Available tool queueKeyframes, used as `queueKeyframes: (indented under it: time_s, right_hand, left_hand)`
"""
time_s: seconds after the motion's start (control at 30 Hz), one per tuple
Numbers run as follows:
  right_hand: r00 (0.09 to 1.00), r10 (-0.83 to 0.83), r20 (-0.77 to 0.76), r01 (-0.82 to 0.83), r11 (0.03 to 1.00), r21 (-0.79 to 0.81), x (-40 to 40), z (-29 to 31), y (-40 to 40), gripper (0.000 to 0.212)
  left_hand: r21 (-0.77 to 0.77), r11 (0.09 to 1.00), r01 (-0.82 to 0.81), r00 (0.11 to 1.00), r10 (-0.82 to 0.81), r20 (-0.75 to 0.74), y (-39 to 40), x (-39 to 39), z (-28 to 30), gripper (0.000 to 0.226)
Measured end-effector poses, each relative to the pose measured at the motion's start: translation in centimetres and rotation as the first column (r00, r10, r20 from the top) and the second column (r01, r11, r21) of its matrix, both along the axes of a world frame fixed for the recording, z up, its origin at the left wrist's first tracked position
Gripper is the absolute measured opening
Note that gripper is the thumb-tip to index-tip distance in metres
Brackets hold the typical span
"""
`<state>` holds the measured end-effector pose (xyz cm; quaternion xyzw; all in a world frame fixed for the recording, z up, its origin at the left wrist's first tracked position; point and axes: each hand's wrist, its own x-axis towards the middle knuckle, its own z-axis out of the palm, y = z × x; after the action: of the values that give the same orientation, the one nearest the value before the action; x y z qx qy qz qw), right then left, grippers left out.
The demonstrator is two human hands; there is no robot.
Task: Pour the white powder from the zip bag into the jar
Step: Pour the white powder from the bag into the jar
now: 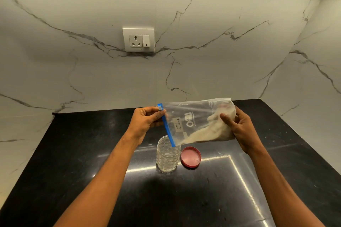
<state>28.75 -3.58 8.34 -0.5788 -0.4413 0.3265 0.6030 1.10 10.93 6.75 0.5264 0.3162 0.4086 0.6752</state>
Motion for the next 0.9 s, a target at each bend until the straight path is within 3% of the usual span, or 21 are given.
queueKeyframes:
  time_s: [0.17,0.4,0.9]
  right_hand:
    - [0.982,0.035,0.184,-0.040,0.999,0.022,-0.8,1.1,0.3,0.033]
    - [0.946,0.058,0.318,-0.077,0.996,0.046,-1.3,2.0,0.9,0.030]
    - [0.927,0.043,0.371,-0.074,0.995,0.067,-1.3,2.5,1.0,0.028]
  left_hand:
    - [-0.040,0.999,-0.027,0.998,0.029,0.050,-0.5,-1.2,-0.9,0.025]
    - [-0.075,0.995,-0.064,0.995,0.069,0.068,-1.3,-2.1,-1.8,0.028]
    - [-0.065,0.996,-0.068,0.995,0.072,0.064,-1.8,-2.1,-1.5,0.029]
